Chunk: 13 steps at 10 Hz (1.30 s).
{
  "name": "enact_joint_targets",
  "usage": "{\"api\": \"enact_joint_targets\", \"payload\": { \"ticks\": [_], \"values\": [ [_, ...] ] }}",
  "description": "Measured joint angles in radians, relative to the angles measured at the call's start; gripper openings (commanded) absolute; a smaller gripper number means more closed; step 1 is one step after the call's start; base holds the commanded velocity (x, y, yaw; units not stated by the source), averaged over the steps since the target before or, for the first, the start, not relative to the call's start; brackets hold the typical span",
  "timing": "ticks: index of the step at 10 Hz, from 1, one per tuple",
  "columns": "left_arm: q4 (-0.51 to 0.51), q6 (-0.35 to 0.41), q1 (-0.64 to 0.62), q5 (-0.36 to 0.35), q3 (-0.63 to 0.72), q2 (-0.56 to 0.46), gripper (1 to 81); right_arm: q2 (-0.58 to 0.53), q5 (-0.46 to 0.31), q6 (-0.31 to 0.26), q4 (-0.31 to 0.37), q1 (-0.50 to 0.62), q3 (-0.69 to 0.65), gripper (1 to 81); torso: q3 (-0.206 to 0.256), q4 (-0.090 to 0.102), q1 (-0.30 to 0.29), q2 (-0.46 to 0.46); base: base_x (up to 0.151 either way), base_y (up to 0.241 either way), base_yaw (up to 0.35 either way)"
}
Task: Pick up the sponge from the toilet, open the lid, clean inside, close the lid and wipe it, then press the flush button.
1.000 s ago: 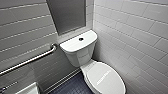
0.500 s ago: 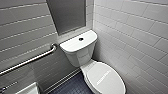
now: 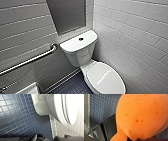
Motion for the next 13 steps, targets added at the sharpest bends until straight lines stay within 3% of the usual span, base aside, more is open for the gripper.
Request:
{"api": "enact_joint_targets", "payload": {
  "ticks": [1,3,8,11,13],
  "values": [
    [-0.013,0.0,-0.015,0.001,-0.007,0.028,81.1,0.007,-0.001,-0.026,0.005,-0.006,0.01,1.0,0.0,0.0,0.0,0.0,0.0,0.0,0.0],
    [-0.043,-0.001,-0.031,0.003,-0.024,0.094,81.1,0.01,-0.009,-0.025,-0.036,-0.03,0.027,1.0,0.0,0.0,0.0,0.0,0.0,0.0,0.0],
    [-0.084,-0.049,-0.09,-0.03,-0.076,0.229,81.1,0.028,-0.009,-0.022,-0.048,-0.046,0.028,1.0,-0.003,0.0,0.0,0.0,0.0,0.0,0.0],
    [-0.088,-0.081,-0.131,-0.055,-0.106,0.272,81.1,0.03,-0.006,-0.021,-0.049,-0.046,0.028,1.0,-0.06,0.0,0.0,0.0,0.0,0.0,0.0],
    [-0.09,-0.093,-0.143,-0.069,-0.121,0.292,81.1,0.031,-0.003,-0.021,-0.05,-0.043,0.028,1.0,-0.071,0.0,0.001,0.001,0.0,0.0,0.0]
  ]
}}
